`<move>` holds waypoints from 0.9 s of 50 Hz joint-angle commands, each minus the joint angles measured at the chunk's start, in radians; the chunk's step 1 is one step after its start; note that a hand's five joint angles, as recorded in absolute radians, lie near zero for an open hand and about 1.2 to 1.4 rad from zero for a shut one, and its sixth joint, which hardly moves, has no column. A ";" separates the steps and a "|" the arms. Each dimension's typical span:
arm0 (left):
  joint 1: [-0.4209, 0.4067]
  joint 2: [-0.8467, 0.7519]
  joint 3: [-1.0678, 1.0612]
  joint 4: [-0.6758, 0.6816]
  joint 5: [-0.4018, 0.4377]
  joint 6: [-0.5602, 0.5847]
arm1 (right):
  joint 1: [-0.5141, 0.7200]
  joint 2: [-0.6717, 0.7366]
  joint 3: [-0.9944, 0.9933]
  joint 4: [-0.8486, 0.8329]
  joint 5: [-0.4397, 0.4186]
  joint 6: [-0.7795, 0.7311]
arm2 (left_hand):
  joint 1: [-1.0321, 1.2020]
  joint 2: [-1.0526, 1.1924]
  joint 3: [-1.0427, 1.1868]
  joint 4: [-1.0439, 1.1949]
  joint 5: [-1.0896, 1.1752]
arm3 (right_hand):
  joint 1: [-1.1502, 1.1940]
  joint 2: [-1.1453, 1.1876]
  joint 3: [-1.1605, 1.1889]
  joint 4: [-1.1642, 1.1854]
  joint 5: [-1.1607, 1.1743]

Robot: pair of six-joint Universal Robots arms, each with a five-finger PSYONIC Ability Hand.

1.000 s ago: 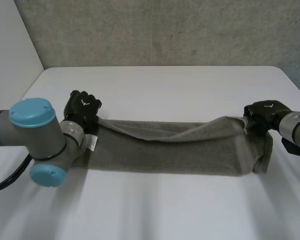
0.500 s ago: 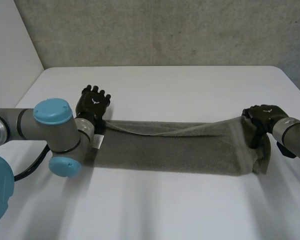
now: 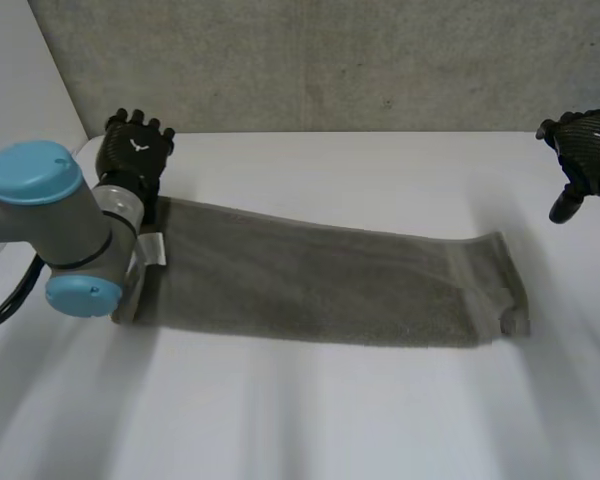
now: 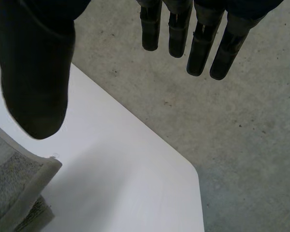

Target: Fold the towel.

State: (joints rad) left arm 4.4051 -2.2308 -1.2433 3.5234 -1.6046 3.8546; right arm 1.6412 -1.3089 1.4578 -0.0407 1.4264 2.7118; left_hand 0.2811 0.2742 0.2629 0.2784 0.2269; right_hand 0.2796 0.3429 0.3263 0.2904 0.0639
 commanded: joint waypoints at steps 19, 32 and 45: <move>0.024 -0.176 0.056 -0.006 0.072 0.010 | 0.002 -0.136 0.217 0.036 -0.069 -0.073 | -0.088 -0.081 -0.070 -0.085 -0.209 | -0.030 -0.094 -0.077 -0.041 0.011; 0.017 -0.164 0.067 -0.118 0.103 -0.030 | 0.002 -0.075 0.303 0.041 -0.093 -0.060 | -0.088 -0.081 -0.070 -0.085 -0.208 | 0.075 0.012 0.029 0.065 0.117; 0.007 -0.087 0.056 -0.195 0.111 -0.239 | -0.057 0.096 0.294 0.025 -0.167 0.039 | -0.091 -0.084 -0.073 -0.088 -0.211 | 0.275 0.212 0.228 0.264 0.316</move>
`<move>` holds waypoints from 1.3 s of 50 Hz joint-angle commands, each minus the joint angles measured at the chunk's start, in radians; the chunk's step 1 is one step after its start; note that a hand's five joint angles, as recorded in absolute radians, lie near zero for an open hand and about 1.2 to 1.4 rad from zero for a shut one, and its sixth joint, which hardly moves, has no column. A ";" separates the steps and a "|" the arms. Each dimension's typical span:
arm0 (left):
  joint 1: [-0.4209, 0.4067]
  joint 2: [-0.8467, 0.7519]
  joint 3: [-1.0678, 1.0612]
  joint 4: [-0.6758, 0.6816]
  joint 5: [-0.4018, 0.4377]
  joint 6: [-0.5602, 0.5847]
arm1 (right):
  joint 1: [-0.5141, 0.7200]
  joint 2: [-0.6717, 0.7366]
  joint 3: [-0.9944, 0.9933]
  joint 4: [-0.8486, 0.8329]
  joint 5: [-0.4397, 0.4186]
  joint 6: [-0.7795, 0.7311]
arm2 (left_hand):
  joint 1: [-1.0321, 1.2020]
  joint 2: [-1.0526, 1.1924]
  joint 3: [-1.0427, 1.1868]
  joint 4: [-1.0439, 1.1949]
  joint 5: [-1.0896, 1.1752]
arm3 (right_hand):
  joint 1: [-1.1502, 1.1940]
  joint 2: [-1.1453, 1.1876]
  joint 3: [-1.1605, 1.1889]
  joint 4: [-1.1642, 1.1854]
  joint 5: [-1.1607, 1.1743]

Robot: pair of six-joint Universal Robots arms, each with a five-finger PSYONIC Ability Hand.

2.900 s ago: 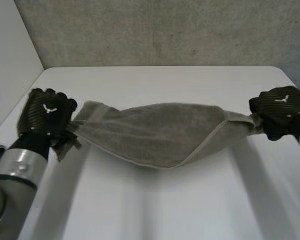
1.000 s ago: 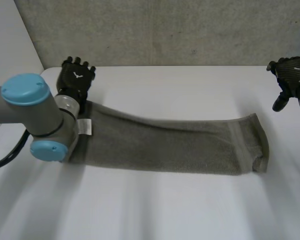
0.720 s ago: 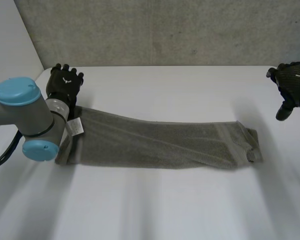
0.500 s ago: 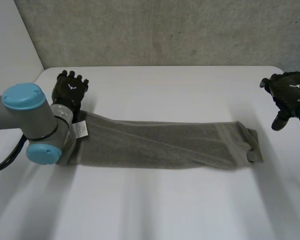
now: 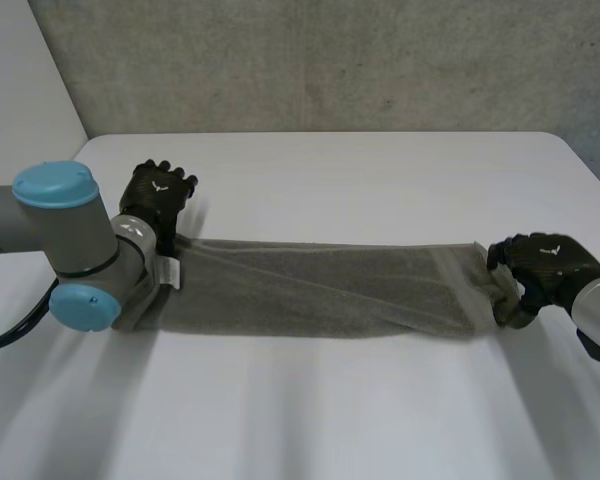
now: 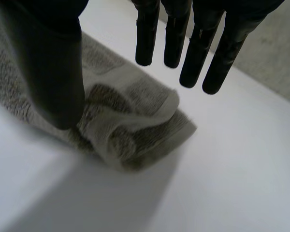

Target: Fold the towel.

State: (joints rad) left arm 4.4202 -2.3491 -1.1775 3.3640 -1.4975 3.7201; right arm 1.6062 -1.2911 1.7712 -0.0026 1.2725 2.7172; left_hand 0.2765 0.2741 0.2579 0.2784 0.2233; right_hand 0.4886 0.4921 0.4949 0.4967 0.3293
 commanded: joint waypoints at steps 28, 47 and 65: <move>-0.053 0.209 -0.268 -0.083 0.006 -0.118 | -0.192 -0.011 0.067 -0.082 0.062 -0.145 | -0.087 -0.084 -0.068 -0.088 -0.208 | 0.908 0.904 0.901 0.900 0.892; -0.059 0.131 -0.263 -0.037 0.002 -0.129 | -0.181 -0.010 0.085 -0.083 0.028 -0.136 | -0.081 -0.078 -0.062 -0.082 -0.202 | 0.908 0.904 0.901 0.900 0.892; -0.148 0.149 -0.274 -0.040 -0.006 -0.138 | -0.196 -0.008 0.083 -0.102 0.025 -0.139 | -0.081 -0.078 -0.062 -0.082 -0.202 | 0.908 0.904 0.901 0.900 0.892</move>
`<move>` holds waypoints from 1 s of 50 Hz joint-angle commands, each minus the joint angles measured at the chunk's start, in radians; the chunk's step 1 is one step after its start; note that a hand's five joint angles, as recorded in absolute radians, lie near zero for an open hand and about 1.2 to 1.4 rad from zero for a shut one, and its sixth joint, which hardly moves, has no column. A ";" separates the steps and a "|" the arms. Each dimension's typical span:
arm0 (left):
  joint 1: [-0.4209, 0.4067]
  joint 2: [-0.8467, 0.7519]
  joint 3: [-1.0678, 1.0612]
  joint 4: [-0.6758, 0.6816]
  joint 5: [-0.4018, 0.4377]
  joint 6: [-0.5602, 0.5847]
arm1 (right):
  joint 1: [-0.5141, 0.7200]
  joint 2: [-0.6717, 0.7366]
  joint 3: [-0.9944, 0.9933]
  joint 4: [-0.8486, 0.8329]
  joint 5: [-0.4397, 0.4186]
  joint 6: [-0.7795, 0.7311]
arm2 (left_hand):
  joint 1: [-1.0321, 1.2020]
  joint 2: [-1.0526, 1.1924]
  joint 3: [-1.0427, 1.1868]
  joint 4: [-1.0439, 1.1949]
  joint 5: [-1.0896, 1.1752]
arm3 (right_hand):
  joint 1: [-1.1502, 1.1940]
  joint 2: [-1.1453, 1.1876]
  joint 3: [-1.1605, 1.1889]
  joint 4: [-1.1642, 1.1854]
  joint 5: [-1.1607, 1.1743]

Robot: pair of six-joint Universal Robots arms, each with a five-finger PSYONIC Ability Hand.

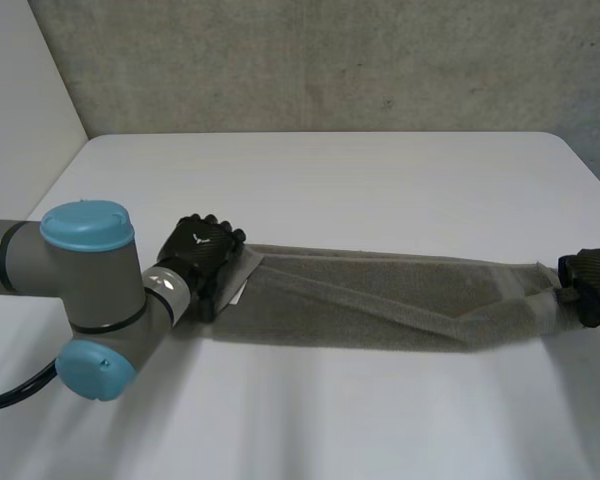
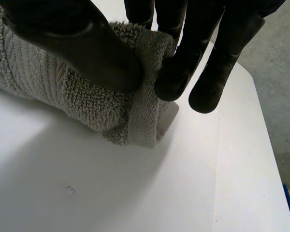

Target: Fold the towel.

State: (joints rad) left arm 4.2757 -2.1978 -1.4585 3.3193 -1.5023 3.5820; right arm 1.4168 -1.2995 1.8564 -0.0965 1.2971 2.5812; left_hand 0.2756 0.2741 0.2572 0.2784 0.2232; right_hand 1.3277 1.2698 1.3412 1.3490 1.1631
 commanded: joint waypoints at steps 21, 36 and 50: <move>0.033 -0.091 0.073 0.035 -0.098 0.011 | -0.081 -0.012 -0.032 -0.005 -0.001 -0.079 | -0.077 -0.075 -0.058 -0.080 -0.199 | 0.069 0.126 0.055 0.047 0.059; -0.022 0.013 0.029 0.025 -0.108 0.001 | -0.084 -0.012 -0.068 0.006 0.008 -0.087 | -0.080 -0.078 -0.061 -0.082 -0.202 | 0.069 0.126 0.055 0.047 0.059; -0.016 0.185 -0.017 0.023 -0.107 0.001 | -0.042 -0.015 -0.335 0.150 0.024 -0.104 | -0.086 -0.084 -0.067 -0.088 -0.208 | 0.069 0.126 0.055 0.047 0.059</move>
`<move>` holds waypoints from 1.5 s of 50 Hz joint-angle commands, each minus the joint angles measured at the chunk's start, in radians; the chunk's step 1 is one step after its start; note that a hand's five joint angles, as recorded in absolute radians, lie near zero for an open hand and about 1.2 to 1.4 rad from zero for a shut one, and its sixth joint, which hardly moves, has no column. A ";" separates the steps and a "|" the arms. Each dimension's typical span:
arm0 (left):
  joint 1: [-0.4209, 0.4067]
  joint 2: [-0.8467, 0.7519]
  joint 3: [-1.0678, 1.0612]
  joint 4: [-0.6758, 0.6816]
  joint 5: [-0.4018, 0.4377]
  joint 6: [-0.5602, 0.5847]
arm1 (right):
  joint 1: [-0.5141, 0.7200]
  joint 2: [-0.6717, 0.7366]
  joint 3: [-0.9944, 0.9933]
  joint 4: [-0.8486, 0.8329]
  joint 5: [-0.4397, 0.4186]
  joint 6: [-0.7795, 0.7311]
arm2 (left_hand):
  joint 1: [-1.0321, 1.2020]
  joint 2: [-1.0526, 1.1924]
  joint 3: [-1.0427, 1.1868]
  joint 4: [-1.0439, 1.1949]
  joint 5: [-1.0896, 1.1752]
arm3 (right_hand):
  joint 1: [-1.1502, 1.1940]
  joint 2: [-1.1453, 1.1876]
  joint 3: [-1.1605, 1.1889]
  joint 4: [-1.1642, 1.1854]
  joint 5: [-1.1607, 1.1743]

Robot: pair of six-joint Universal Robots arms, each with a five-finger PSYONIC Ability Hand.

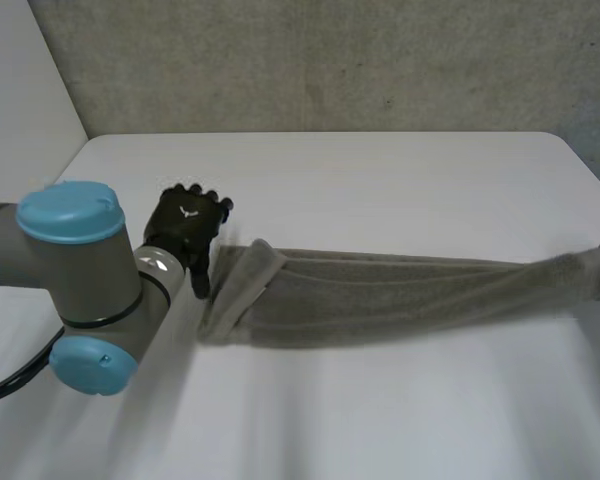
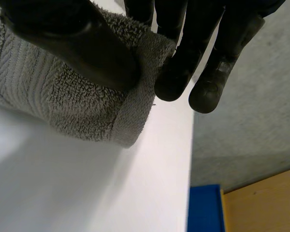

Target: Fold the towel.

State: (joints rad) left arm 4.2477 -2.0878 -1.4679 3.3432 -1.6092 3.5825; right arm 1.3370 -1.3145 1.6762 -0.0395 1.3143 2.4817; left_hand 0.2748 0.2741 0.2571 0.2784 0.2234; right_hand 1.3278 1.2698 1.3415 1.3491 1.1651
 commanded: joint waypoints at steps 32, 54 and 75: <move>0.110 0.126 -0.017 0.004 0.003 -0.082 | 1.067 0.489 -0.467 -0.088 0.004 -0.060 | -0.079 -0.078 -0.061 -0.082 -0.202 | 0.068 0.126 0.055 0.047 0.057; 0.070 0.101 0.012 0.012 -0.001 -0.102 | 1.068 0.551 -0.483 -0.079 -0.044 -0.058 | -0.079 -0.078 -0.061 -0.082 -0.202 | -1.153 -1.095 -1.167 -1.175 -1.165; -0.093 0.057 0.011 0.057 0.003 -0.177 | 0.687 0.085 -0.112 -0.074 -0.013 0.390 | -0.067 -0.066 -0.049 -0.071 -0.190 | -1.153 -1.095 -1.167 -1.175 -1.165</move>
State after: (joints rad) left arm 4.2317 -1.9874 -1.4626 3.3632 -1.6050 3.4062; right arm 2.1596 -1.0960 1.4142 -0.1171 1.3034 2.7545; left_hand 0.2735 0.2740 0.2569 0.2783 0.2259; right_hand 0.2321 0.2525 0.2493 0.2551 0.0196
